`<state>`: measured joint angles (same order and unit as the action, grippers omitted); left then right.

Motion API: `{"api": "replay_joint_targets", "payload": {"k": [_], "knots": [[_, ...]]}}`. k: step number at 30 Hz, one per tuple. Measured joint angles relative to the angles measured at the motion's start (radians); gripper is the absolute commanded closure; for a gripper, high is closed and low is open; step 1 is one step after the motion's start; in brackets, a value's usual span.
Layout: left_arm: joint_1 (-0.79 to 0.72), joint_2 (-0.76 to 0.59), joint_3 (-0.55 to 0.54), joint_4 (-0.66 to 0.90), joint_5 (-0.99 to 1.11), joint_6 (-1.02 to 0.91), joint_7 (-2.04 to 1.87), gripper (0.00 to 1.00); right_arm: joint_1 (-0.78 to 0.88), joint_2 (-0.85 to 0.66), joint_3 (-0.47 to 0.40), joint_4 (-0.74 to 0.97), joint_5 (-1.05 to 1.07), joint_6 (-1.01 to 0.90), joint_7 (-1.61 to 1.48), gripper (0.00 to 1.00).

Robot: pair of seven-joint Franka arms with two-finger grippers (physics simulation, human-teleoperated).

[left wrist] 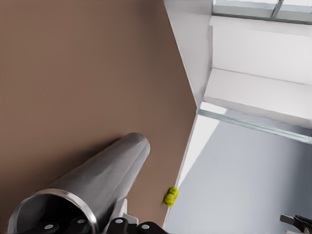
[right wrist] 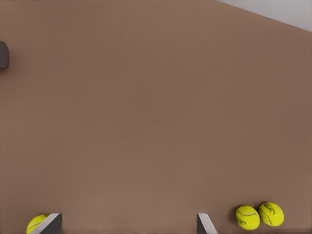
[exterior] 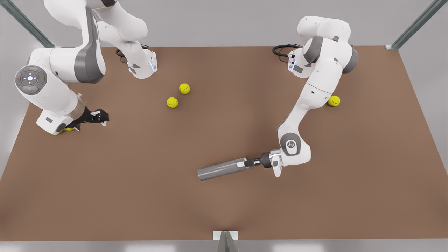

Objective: Put the tennis tube upright

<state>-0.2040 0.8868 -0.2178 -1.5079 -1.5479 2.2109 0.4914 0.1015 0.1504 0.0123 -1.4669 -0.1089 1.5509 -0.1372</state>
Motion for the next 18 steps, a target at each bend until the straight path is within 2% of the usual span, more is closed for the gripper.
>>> {"api": "replay_joint_targets", "payload": {"k": [11,18], "knots": [[0.029,-0.032,-0.003,-0.005,-0.013,-0.021,-0.067,0.79,-0.009,0.000,0.000,0.000,-0.002,-0.003,-0.007,0.00],[0.086,-0.062,0.000,0.026,0.084,-0.105,-0.242,0.79,-0.007,0.000,0.000,0.000,-0.001,-0.003,-0.006,0.00]]}}
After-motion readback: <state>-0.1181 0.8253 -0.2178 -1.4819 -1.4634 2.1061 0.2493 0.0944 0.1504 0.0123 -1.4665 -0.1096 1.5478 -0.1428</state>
